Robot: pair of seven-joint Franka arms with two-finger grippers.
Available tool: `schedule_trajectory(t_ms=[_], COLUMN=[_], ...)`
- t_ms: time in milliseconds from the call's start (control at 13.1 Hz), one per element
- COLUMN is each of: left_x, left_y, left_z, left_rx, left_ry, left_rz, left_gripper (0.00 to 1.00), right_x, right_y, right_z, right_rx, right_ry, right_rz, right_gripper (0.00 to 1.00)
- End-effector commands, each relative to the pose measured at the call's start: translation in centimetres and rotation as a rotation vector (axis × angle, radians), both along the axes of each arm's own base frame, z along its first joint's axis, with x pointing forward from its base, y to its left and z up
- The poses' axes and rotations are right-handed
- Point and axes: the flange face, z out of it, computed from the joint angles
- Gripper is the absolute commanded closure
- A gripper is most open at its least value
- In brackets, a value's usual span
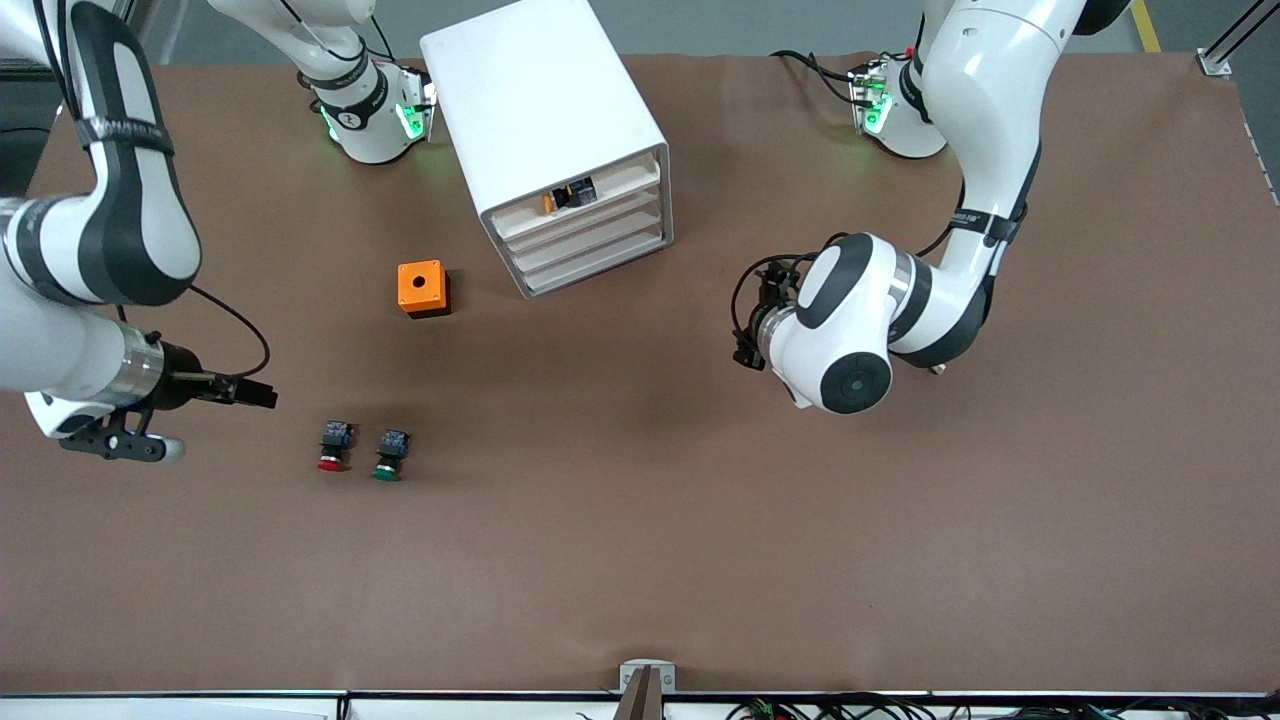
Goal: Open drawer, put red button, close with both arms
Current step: 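Pull the drawer open with the left gripper while the right gripper grasps the red button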
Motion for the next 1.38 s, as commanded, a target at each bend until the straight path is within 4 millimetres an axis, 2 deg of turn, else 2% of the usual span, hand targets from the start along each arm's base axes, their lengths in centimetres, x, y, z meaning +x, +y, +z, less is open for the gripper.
schedule_trajectory(t_ms=[0,230,306,459,536,689,842,995,1148,1224,1301], left_x=[-1.1,-2.0,-3.4,-4.5,-4.7,-6.3,-8.4,-8.8,-9.2,-9.4,-9.5], left_y=[-2.8,-4.4,-6.1,-7.4,-7.9,-9.9,-11.7,-12.4,-13.2,-13.6,-13.7], left_z=[-1.5,-1.5,-2.4,-3.4,-3.9,-5.8,-8.5,-9.5,-9.6,-9.6,-9.6], left_rx=[0.028,0.032,0.027,0.041,0.046,0.094,0.192,0.196,0.158,0.158,0.161], left_ry=[0.091,0.152,0.181,0.225,0.286,0.399,0.484,0.57,0.643,0.66,0.668], left_rz=[0.109,0.18,0.165,0.181,0.245,0.325,0.379,0.437,0.469,0.478,0.482], left_gripper=[0.0,0.0,0.0,0.01,0.04,0.12,0.18,0.32,0.36,0.36,0.37], right_x=[0.4,0.6,0.5,0.6,0.6,0.7,0.2,-0.6,-1.2,-1.2,-1.2], right_y=[-0.5,-0.1,-0.1,0.1,-0.1,0.2,0.4,0.9,1.3,1.3,1.4], right_z=[-3.8,-8.1,-9.4,-12.1,-14.0,-16.7,-18.7,-20.3,-21.3,-21.2,-21.2], right_rx=[0.059,0.06,0.059,0.054,0.055,0.056,0.058,0.051,0.047,0.047,0.047], right_ry=[0.019,0.048,0.041,0.022,0.028,0.03,0.048,0.02,0.002,0.004,0.007], right_rz=[-0.043,-0.038,-0.043,-0.048,-0.055,-0.057,-0.056,-0.056,-0.053,-0.053,-0.05], right_gripper=[0.01,0.01,0.01,0.01,0.01,0.01,0.01,0.01,0.09,0.18,0.33])
